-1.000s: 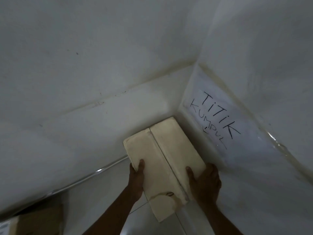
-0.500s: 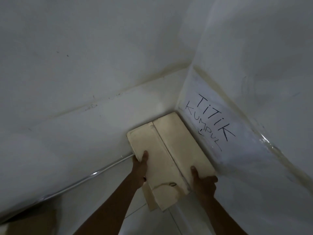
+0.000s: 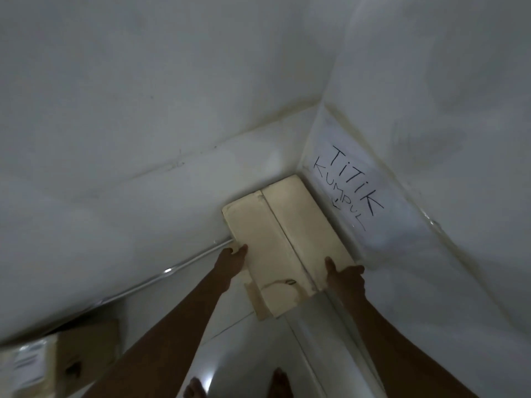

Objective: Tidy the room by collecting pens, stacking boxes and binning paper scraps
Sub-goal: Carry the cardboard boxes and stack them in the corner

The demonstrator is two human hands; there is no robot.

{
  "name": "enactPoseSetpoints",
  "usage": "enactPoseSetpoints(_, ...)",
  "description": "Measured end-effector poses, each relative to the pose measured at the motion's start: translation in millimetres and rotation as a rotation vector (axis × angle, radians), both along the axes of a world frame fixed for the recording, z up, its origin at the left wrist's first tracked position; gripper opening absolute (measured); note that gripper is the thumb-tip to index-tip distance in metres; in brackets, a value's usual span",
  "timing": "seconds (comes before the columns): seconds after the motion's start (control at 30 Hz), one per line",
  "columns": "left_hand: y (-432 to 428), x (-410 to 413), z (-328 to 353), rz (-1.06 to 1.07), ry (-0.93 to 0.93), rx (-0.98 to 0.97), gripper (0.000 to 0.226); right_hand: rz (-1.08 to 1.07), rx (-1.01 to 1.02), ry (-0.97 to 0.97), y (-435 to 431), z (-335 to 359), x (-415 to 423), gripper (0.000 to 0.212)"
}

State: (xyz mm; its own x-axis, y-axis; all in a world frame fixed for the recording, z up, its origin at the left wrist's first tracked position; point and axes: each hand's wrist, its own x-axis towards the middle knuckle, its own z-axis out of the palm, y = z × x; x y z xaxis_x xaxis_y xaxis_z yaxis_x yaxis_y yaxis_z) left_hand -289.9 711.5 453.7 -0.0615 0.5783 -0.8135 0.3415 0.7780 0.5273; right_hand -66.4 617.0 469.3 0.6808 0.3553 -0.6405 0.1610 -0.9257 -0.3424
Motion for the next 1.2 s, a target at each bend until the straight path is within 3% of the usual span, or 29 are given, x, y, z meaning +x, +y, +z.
enactPoseSetpoints(0.17,-18.3,-32.5,55.3,-0.168,0.105,0.069,0.053,0.201,0.002,-0.026,1.8,58.8,-14.8,0.095)
enactPoseSetpoints(0.33,-42.0,-62.6,119.1,-0.227,0.272,0.189,0.055,0.467,0.058,0.014,-2.6,115.1,-38.5,0.083)
enactPoseSetpoints(0.67,-112.8,-115.0,221.9,-0.154,0.232,0.204,0.06,0.776,0.137,0.074,-25.4,212.9,-99.3,0.08)
enactPoseSetpoints(0.83,-155.3,-152.3,248.2,-0.185,0.248,0.188,0.059,0.901,0.141,0.067,-54.2,240.2,-130.6,0.075)
enactPoseSetpoints(0.97,-187.9,-187.2,255.5,-0.205,0.254,0.223,0.034,0.958,0.158,0.02,-78.6,259.0,-152.6,0.073)
enactPoseSetpoints(1.2,-257.4,-260.9,275.7,-0.245,0.333,0.271,0.04,1.059,0.125,-0.077,-137.9,276.7,-201.2,0.075)
